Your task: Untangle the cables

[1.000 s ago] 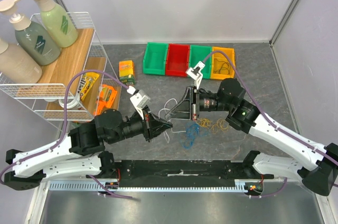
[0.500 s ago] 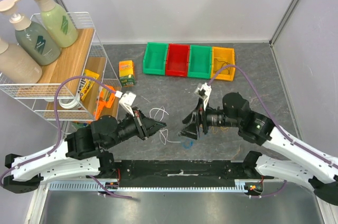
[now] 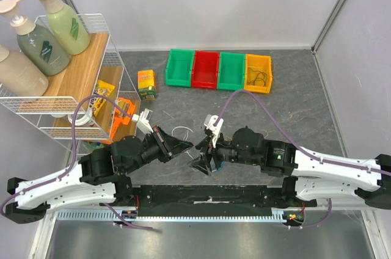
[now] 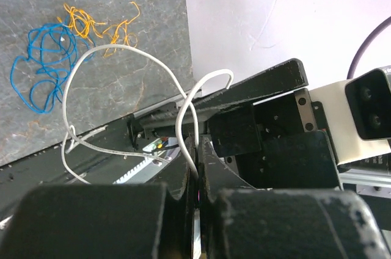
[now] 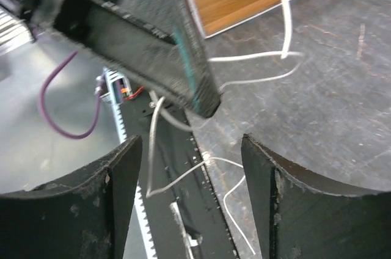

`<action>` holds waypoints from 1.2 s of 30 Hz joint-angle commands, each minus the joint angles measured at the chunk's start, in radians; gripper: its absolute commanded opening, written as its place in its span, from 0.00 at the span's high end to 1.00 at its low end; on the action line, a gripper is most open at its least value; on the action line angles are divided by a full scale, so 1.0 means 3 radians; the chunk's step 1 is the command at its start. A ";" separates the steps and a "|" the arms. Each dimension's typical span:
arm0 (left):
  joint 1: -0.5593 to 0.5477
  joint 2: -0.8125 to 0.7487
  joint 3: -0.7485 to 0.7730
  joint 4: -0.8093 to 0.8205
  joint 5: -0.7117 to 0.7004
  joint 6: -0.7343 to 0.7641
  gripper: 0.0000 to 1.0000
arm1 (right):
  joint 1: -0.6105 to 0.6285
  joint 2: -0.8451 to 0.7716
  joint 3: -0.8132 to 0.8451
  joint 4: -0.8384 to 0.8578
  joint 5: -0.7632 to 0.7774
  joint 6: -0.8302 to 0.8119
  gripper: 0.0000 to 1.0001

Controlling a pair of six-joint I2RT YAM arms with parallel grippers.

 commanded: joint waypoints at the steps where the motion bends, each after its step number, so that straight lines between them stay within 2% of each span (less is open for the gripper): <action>1: -0.0001 0.0025 0.0067 0.0034 -0.0116 -0.0502 0.98 | 0.0047 0.0100 0.0211 0.0315 0.0553 -0.0111 0.29; 4: -0.0001 0.0051 0.0078 0.0044 -0.0111 -0.0533 0.98 | 0.0048 0.0151 0.0247 0.0300 0.0584 -0.0096 0.43; 8: -0.0006 0.0091 0.0068 0.0085 -0.0137 -0.0558 0.98 | 0.0048 0.0090 0.0079 0.0615 0.0442 0.0057 0.60; 9: -0.0011 0.0092 0.0068 0.0095 -0.0142 -0.0568 0.98 | 0.0048 0.0064 0.0023 0.0703 0.0375 0.0093 0.67; 12: -0.0001 0.0071 0.0037 0.0141 -0.0193 -0.0574 0.98 | 0.0048 0.0028 -0.0065 0.0790 0.0338 0.0185 1.00; 13: -0.0001 0.0046 0.0017 0.0157 -0.0218 -0.0579 0.96 | 0.0048 0.0008 -0.0090 0.0791 0.0384 0.0205 1.00; 14: -0.0001 0.0020 -0.0004 0.0167 -0.0249 -0.0584 0.86 | 0.0048 -0.0007 -0.0126 0.0791 0.0456 0.0231 1.00; 15: -0.0001 -0.0021 -0.0034 0.0187 -0.0275 -0.0584 0.69 | 0.0048 -0.0033 -0.0156 0.0796 0.0517 0.0246 1.00; 16: -0.0001 -0.0072 -0.0070 0.0203 -0.0300 -0.0579 0.56 | 0.0048 -0.0069 -0.0192 0.0796 0.0594 0.0272 1.00; 19: -0.0001 -0.0245 -0.0162 0.0193 -0.0423 -0.0457 0.19 | 0.0022 -0.0181 -0.0244 0.0654 0.0961 0.0364 1.00; 20: -0.0001 -0.0312 -0.0193 0.0162 -0.0453 -0.0431 0.12 | -0.0013 -0.0197 -0.0223 0.0551 0.1089 0.0384 1.00; 22: -0.0001 -0.0414 -0.0254 0.0075 -0.0500 -0.0425 0.08 | -0.0146 -0.0212 -0.0172 0.0312 0.1238 0.0425 1.00; 24: -0.0001 -0.0527 -0.0326 0.0060 -0.0510 -0.0375 0.07 | -0.0432 -0.0171 -0.0111 0.0127 0.1163 0.0476 1.00; 27: -0.0001 -0.0629 -0.0387 0.0090 -0.0459 -0.0191 0.07 | -0.1085 -0.0049 -0.0019 -0.0022 0.0693 0.0497 1.00; 31: -0.0006 -0.0589 -0.0367 0.0335 -0.0214 0.0351 0.08 | -0.1848 0.0313 0.0348 -0.0211 0.0202 0.0410 1.00; 36: -0.0006 -0.0344 -0.0224 0.0464 0.0154 0.0801 0.08 | -0.2712 0.0916 0.0997 -0.0049 -0.0310 0.0227 1.00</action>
